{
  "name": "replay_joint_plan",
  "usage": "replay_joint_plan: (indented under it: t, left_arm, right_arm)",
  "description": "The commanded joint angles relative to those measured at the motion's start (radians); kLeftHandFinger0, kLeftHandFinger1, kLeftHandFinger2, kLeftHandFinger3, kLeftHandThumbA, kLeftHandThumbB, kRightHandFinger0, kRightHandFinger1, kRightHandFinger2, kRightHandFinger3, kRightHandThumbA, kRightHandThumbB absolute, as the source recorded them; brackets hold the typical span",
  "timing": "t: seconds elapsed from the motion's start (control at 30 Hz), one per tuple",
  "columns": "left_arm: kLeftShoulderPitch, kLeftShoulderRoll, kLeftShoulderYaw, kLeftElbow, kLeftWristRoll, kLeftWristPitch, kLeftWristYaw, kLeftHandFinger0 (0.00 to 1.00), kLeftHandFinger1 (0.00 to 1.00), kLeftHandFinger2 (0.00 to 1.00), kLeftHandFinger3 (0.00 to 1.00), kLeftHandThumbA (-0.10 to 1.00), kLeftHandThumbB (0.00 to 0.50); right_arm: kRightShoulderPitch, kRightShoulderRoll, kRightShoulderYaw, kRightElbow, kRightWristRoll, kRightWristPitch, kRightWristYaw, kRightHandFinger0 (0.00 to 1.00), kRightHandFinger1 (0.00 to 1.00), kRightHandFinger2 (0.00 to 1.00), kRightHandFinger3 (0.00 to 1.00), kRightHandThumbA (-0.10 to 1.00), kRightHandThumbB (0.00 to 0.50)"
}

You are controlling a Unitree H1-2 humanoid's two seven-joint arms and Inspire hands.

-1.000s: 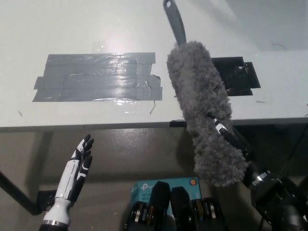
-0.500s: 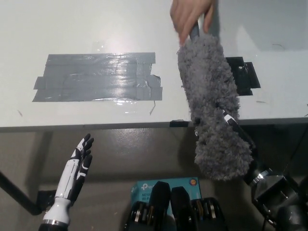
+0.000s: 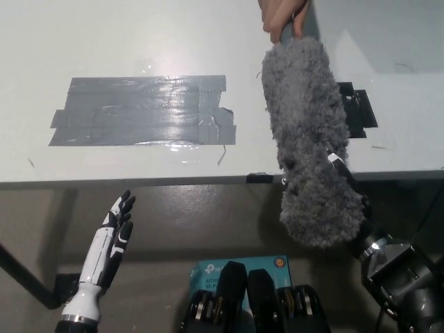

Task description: A grey duster is kept infront of the robot in the middle of the table and the robot extends its right arm to grab the duster, picks it up and hands it to a person

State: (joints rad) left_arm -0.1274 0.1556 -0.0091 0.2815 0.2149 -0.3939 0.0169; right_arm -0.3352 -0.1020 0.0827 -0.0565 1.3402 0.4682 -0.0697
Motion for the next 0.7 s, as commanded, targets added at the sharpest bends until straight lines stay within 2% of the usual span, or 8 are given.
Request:
replay_joint_plan:
  t: [0.0, 0.03, 0.13, 0.23, 0.27, 0.33, 0.53, 0.67]
  left_arm:
    - [-0.02, 0.014, 0.003, -0.031, 0.011, -0.033, 0.019, 1.0, 1.0, 1.0, 1.0, 1.0, 0.243]
    - [-0.018, 0.013, 0.004, -0.04, 0.008, -0.022, 0.016, 1.0, 1.0, 1.0, 1.0, 1.0, 0.243]
    - [-0.018, 0.013, 0.003, -0.048, 0.011, -0.012, 0.014, 1.0, 1.0, 1.0, 1.0, 1.0, 0.244]
    - [-0.021, 0.014, 0.002, -0.047, 0.014, -0.016, 0.015, 1.0, 1.0, 1.0, 1.0, 1.0, 0.243]
    - [-0.023, 0.014, 0.001, -0.045, 0.014, -0.018, 0.014, 1.0, 1.0, 1.0, 1.0, 1.0, 0.242]
    - [-0.023, 0.013, 0.0, -0.044, 0.013, -0.018, 0.014, 1.0, 1.0, 1.0, 1.0, 1.0, 0.243]
    - [-0.027, 0.016, 0.001, -0.039, 0.012, -0.035, 0.013, 1.0, 1.0, 1.0, 1.0, 1.0, 0.23]
    - [-0.028, 0.017, 0.004, -0.017, 0.005, -0.06, 0.017, 1.0, 1.0, 1.0, 1.0, 1.0, 0.226]
  right_arm:
    - [-0.01, -0.038, 0.044, -0.035, 0.016, 0.002, 0.174, 1.0, 1.0, 1.0, 1.0, 0.56, 0.355]
    - [-0.005, -0.041, 0.046, -0.039, -0.055, 0.001, 0.253, 1.0, 1.0, 1.0, 1.0, 0.74, 0.405]
    - [-0.003, -0.055, 0.058, -0.048, -0.143, -0.025, 0.315, 1.0, 1.0, 1.0, 1.0, 0.89, 0.454]
    - [-0.002, -0.063, 0.056, -0.052, -0.166, -0.04, 0.337, 1.0, 1.0, 1.0, 1.0, 0.91, 0.48]
    - [-0.001, -0.07, 0.057, -0.055, -0.193, -0.056, 0.349, 1.0, 1.0, 1.0, 1.0, 0.96, 0.489]
    - [0.002, -0.077, 0.058, -0.058, -0.229, -0.074, 0.361, 1.0, 1.0, 1.0, 1.0, 0.99, 0.495]
    - [0.036, -0.095, 0.043, -0.046, -0.315, -0.12, 0.399, 1.0, 1.0, 1.0, 1.0, 0.97, 0.446]
    - [0.086, -0.114, 0.025, -0.007, -0.367, -0.157, 0.445, 1.0, 1.0, 1.0, 1.0, 1.0, 0.432]
